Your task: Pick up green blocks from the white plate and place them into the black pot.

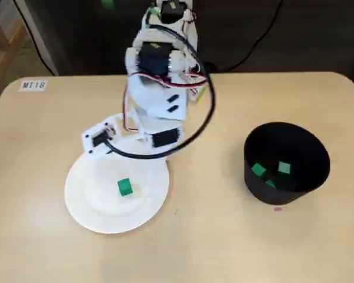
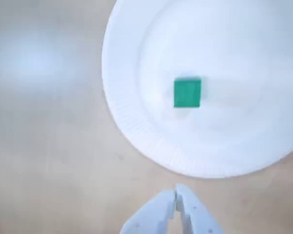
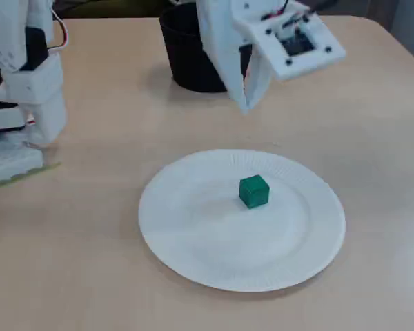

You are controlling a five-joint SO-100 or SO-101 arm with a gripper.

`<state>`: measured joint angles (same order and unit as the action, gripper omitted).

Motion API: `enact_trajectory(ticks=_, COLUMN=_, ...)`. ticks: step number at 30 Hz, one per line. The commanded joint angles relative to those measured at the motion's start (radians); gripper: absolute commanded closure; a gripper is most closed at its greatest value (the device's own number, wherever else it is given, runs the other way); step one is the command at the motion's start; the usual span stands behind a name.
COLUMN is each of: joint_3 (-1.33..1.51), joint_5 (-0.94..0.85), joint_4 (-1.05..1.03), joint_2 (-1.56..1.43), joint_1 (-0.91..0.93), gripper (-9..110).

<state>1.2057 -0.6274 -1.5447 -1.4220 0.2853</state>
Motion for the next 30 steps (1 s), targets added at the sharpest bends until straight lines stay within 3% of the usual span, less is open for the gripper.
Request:
enact_trajectory(ticks=1, joint_3=0.040, joint_5=-0.023, joint_4=0.097, joint_2=-0.026, joint_1=0.060, gripper=104)
enact_trajectory(ticks=6, joint_3=0.121, joint_5=-0.035, joint_4=0.183, joint_2=-0.043, joint_1=0.092, gripper=104)
enact_trajectory(ticks=12, joint_3=0.629, joint_5=0.035, joint_4=0.646, joint_2=-0.348, joint_1=0.078, gripper=104)
enact_trajectory(ticks=21, joint_3=0.598, joint_5=-0.040, joint_4=0.568, joint_2=-0.265, joint_1=0.032, gripper=104)
enact_trajectory(ticks=25, joint_3=0.598, joint_5=-0.072, joint_4=0.528, joint_2=-0.261, joint_1=0.026, gripper=83)
enact_trajectory(ticks=30, joint_3=0.598, joint_5=-0.084, joint_4=0.505, joint_2=-0.247, joint_1=0.048, gripper=77)
